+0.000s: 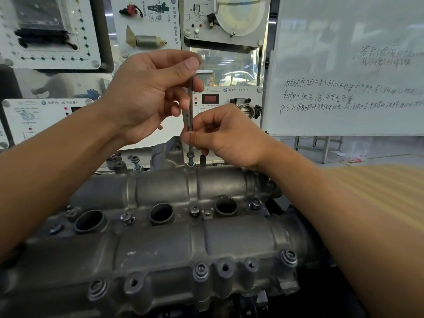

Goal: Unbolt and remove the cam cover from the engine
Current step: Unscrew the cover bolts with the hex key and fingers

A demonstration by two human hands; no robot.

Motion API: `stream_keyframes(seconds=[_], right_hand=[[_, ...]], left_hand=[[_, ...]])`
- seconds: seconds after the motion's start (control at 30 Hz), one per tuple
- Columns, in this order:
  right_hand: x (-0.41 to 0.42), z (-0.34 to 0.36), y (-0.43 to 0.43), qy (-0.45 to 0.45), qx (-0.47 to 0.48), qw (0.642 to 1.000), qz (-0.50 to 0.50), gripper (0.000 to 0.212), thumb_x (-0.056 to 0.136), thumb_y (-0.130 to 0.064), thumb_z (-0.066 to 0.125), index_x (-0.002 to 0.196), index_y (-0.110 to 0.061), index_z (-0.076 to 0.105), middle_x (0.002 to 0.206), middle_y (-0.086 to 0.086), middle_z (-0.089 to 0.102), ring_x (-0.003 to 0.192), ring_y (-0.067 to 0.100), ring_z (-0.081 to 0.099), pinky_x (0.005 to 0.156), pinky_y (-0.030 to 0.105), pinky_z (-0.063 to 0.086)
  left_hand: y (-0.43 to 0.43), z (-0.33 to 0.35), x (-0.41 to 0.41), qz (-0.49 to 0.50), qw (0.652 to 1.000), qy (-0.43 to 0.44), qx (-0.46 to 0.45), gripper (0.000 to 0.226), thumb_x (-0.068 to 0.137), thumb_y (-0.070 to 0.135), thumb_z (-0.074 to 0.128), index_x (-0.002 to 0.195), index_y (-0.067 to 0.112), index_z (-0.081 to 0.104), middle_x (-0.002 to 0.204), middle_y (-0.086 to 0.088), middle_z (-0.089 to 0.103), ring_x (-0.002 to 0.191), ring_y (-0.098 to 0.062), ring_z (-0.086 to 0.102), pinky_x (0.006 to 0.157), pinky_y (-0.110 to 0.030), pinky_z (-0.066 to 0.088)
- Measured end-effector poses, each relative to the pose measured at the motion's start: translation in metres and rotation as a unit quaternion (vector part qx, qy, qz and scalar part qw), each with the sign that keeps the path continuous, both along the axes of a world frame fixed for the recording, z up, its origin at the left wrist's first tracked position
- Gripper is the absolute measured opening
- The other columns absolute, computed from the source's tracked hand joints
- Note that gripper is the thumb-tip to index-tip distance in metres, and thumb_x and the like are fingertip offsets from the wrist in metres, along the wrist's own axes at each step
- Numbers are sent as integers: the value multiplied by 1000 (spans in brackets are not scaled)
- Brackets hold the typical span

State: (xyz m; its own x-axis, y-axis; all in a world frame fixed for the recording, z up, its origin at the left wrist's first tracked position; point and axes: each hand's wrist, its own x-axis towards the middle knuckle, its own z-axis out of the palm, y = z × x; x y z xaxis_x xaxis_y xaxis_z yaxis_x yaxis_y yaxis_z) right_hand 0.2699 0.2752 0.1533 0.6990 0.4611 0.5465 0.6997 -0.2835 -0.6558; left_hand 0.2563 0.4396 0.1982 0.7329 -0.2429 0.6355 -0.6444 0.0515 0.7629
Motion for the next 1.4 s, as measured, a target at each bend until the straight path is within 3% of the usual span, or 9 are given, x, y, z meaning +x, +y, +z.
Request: stream_keyframes(seconds=[0.2,0.3,0.43,0.57,0.77,0.87,1.23,1.3,1.4], right_hand=[[0,0,0,6,-3,1000,0,6,91,-6,69,88,-4,74,65,6,61,61,16,53,64,29,47],[0,1,0,7,-9,1000,5,11,93,-6,67,84,-10,72,61,2,60,57,12,53,58,21,46],[-1,1,-1,5,-26,1000,2,17,96,-8,62,86,3,69,60,7,57,45,4,45,46,13,36],[-1,0,-1,5,-36,999,-3,25,98,-10,59,88,12,64,60,9,57,39,1,40,42,12,32],[-3,1,0,11,-47,999,-6,16,99,-12,58,90,-4,69,58,3,57,41,0,43,43,11,34],[-4,1,0,14,-41,999,-12,19,98,-12,60,89,3,68,58,3,56,43,4,41,43,13,34],[-4,2,-1,11,-20,1000,-18,28,96,-8,62,88,19,59,66,15,50,46,1,47,46,11,36],[-4,2,-1,9,-14,1000,-17,27,96,-8,62,89,18,60,67,16,49,45,-1,48,46,10,36],[-4,2,0,7,-6,1000,-11,22,96,-8,63,83,10,64,63,12,49,46,1,49,46,10,37]], left_hand=[[-2,1,0,61,997,-21,-30,20,75,31,73,91,20,68,71,1,72,47,-9,56,44,-17,42],[0,0,1,80,996,-20,-19,26,75,36,74,95,20,68,73,1,73,49,-11,57,44,-19,42],[5,0,1,43,996,74,30,43,93,49,56,119,15,63,80,0,73,51,-12,56,45,-20,41],[10,0,-1,-33,994,89,53,33,103,34,41,122,18,62,86,0,74,49,-11,56,45,-20,42],[16,3,2,-51,996,78,3,39,104,30,38,85,21,71,87,1,76,51,-9,59,46,-18,42],[16,3,3,-84,991,105,11,51,104,33,34,77,22,76,88,0,77,54,-9,62,48,-19,44],[29,2,5,-244,957,147,56,39,95,31,42,117,17,70,108,4,71,90,-8,71,60,-16,55],[29,1,5,-242,959,130,63,31,95,31,48,117,20,67,102,8,67,86,-6,69,60,-15,54],[20,-1,7,-137,985,65,77,14,87,35,61,93,24,66,80,11,63,60,-3,63,50,-13,46]])
